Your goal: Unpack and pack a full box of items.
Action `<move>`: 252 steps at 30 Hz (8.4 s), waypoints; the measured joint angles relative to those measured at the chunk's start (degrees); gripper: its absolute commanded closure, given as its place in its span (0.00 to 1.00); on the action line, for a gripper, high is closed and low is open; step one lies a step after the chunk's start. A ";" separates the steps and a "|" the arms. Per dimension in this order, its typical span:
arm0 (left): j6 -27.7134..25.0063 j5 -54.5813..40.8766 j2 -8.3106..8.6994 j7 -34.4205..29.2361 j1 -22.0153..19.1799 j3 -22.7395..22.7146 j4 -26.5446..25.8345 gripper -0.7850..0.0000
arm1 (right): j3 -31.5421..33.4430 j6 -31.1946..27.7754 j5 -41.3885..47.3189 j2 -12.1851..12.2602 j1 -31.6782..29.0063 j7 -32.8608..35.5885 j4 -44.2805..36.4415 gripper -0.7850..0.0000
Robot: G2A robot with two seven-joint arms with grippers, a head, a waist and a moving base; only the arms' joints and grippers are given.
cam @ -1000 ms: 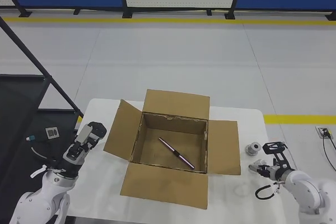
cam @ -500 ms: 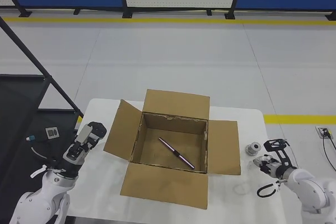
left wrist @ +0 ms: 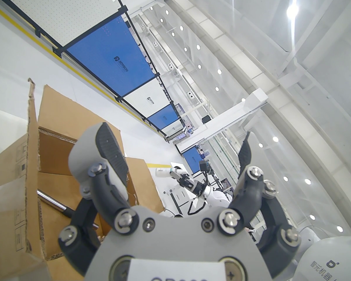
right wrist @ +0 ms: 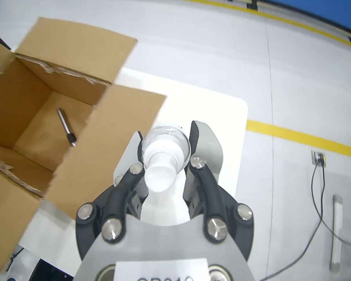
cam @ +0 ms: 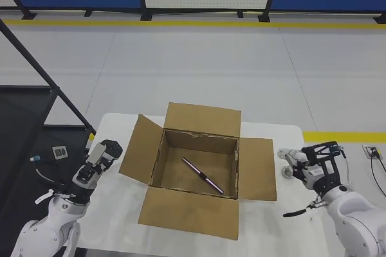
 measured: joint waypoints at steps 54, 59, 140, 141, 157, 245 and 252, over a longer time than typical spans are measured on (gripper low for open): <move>0.00 0.00 0.00 0.00 0.00 0.00 0.00 0.00 | -54.43 4.94 -2.12 -15.79 48.15 6.92 59.92 0.56; 0.00 0.00 0.00 0.00 0.00 0.00 0.00 0.00 | -53.04 4.99 -3.76 -15.39 47.22 8.48 56.99 0.52; 0.00 0.00 0.00 0.00 0.00 0.00 0.00 0.00 | -2.73 8.43 -11.44 -2.88 13.03 9.33 17.28 1.00; 0.00 0.00 0.00 0.00 0.00 0.00 0.00 0.00 | -2.88 8.63 -11.62 -2.89 11.72 8.51 14.46 1.00; 0.00 0.00 0.00 0.00 0.00 0.00 0.00 0.00 | -17.57 -8.26 -1.62 -3.33 13.62 7.42 9.00 1.00; 7.49 4.23 0.56 -3.37 -2.21 -1.45 7.64 0.00 | -8.51 -20.40 22.40 -3.98 14.60 12.70 13.52 0.00; 8.86 5.26 0.65 -4.97 -3.04 0.02 8.38 0.00 | -7.43 -22.44 24.99 -3.74 14.13 13.11 13.78 0.00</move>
